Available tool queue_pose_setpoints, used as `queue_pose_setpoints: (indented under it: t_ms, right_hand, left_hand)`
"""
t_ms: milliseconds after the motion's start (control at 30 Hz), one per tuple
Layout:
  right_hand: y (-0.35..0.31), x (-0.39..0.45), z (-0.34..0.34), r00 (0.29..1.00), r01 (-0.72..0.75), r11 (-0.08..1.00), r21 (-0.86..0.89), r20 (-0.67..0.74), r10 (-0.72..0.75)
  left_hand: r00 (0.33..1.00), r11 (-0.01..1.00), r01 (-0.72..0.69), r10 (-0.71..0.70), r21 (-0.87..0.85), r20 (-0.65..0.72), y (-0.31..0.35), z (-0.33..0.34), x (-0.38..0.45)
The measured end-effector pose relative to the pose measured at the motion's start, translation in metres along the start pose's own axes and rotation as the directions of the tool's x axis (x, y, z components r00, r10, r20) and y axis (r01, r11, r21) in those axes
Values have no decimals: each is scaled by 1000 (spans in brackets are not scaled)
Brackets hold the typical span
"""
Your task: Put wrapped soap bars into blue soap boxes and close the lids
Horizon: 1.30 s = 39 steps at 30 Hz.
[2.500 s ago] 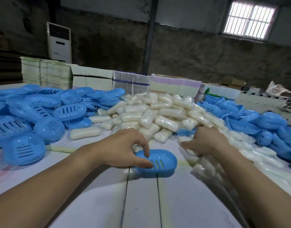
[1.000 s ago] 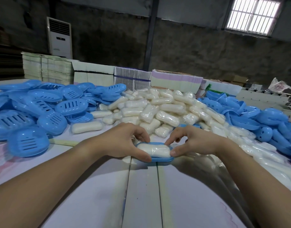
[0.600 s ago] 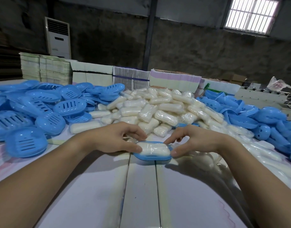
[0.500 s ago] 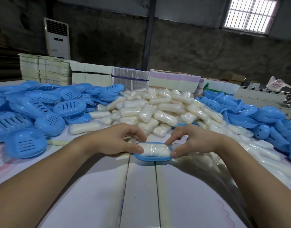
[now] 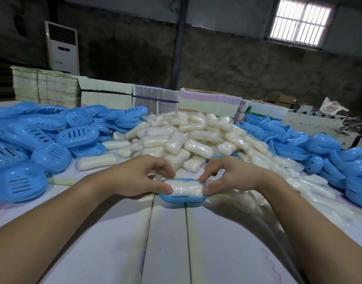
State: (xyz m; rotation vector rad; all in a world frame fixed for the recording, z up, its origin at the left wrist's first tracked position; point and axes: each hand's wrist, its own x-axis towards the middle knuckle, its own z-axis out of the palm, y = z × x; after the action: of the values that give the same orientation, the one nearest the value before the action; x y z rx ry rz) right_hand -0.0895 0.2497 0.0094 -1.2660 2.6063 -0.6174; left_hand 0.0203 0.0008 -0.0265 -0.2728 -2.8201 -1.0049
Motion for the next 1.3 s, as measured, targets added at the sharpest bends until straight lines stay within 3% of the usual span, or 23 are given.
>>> queue_pose_setpoints:
  t_ms: [100, 167, 267, 367, 467, 567, 633, 700, 767, 967, 1067, 1200, 1267, 1300]
  right_hand:
    - [4, -2, -6, 998, -12, 995, 100, -63, 18]
    - [13, 1, -11, 968, -31, 978, 206, -236, 80]
    - [40, 6, -20, 836, -112, 968, 225, -505, 214]
    - [82, -7, -41, 662, -348, 932, 104, -677, 323]
    - [133, -43, -66, 488, -639, 769, -10, -778, 395]
    - [181, -91, -76, 358, -869, 485, -103, -807, 470]
    - [206, -121, -71, 265, -945, 312, -96, -784, 562]
    - [223, -141, -61, 215, -969, 232, -85, -753, 622]
    - [231, -149, -54, 250, -962, 245, -124, -761, 598]
    - [206, -137, -73, 350, -859, 498, -122, -849, 396]
    - [171, -112, -83, 469, -727, 674, -134, -813, 345]
    - [110, -67, -74, 647, -416, 907, -65, -723, 245]
    - [69, -46, -63, 732, -165, 977, 136, -647, 214]
    - [48, -35, -57, 802, -51, 962, 270, -563, 200]
  left_hand:
    - [997, 998, -53, 54, 30, -50, -2, 5, 3]
    - [992, 993, -104, 107, 50, -60, -4, 8, 5]
    - [983, 979, -171, 176, 109, -40, -10, 10, 7]
    - [977, 967, -209, 214, 148, -18, -16, 9, 10]
    - [967, 951, -243, 254, 189, -35, -20, 12, 13]
    - [952, 951, -261, 282, 166, -122, -23, 16, 14]
    - [941, 946, -265, 296, 185, -167, -23, 19, 14]
    - [945, 946, -243, 280, 212, -168, -25, 22, 13]
    - [963, 955, -204, 236, 215, -134, -39, 27, 18]
    - [989, 967, -75, 103, 243, -104, -109, 37, 48]
    - [990, 968, -76, 101, 238, -95, -141, 41, 57]
    - [993, 983, -84, 96, 164, -67, -131, 40, 50]
    - [994, 990, -83, 90, 111, -61, -100, 34, 36]
    - [995, 996, -79, 81, 46, -54, -85, 28, 25]
